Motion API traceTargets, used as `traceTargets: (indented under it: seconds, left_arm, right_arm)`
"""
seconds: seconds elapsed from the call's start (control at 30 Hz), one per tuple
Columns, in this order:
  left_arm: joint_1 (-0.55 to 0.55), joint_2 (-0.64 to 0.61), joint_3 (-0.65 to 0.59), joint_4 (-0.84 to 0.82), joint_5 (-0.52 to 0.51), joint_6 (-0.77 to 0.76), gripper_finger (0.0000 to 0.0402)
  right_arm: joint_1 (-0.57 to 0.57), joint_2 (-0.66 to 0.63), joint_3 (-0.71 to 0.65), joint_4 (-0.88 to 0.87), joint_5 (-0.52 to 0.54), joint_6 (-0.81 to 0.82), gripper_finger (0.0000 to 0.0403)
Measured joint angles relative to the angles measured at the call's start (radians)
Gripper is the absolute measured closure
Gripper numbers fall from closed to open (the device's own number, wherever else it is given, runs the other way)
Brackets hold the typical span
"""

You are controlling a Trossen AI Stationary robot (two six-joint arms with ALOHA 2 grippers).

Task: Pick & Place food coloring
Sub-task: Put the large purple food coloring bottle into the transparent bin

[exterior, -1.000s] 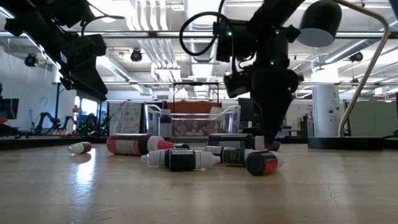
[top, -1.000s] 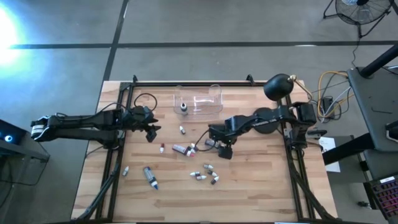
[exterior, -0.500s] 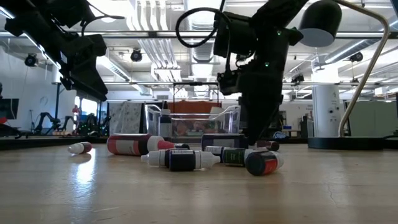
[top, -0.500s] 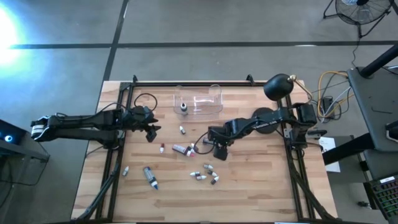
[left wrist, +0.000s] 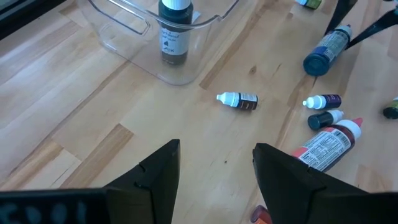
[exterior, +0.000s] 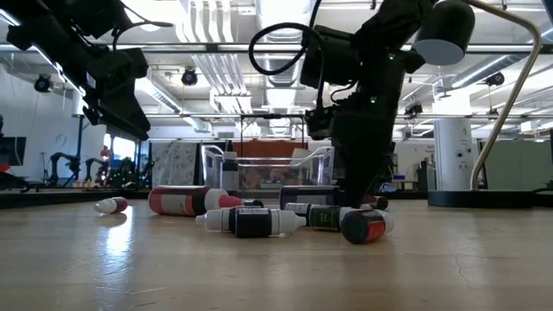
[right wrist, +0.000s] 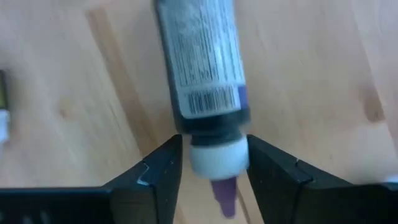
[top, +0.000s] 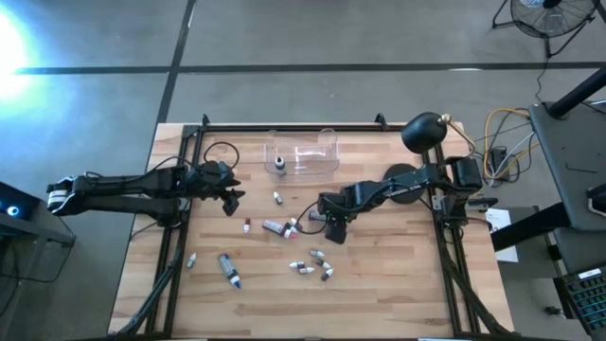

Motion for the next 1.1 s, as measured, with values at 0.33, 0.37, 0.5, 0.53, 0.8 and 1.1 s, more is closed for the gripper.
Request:
traceTargets:
  seconds: [0.33, 0.37, 0.5, 0.53, 0.8, 1.1]
  left_arm:
    - [0.0, 0.0, 0.0, 0.003, -0.006, -0.026, 0.0225]
    - [0.0, 0.0, 0.0, 0.003, -0.006, -0.03, 0.0225]
    - [0.0, 0.0, 0.0, 0.004, -0.006, -0.045, 0.0225]
    - [0.0, 0.0, 0.0, 0.006, -0.006, -0.045, 0.0225]
    - [0.0, 0.0, 0.0, 0.039, -0.006, -0.04, 0.0225]
    - [0.0, 0.0, 0.0, 0.068, -0.005, -0.039, 0.0225]
  right_arm:
    - [-0.003, 0.001, 0.027, -0.065, -0.004, -0.017, 0.0296]
    - [-0.006, 0.001, 0.037, -0.092, -0.034, -0.016, 0.0296]
    - [-0.034, 0.001, 0.095, -0.237, -0.212, 0.03, 0.0296]
    - [-0.043, 0.001, 0.114, -0.287, -0.245, 0.053, 0.0296]
    - [-0.109, 0.001, 0.21, -0.747, -0.647, 0.207, 0.0291]
    - [-0.073, 0.001, 0.102, -1.007, -0.774, 0.264, 0.0289]
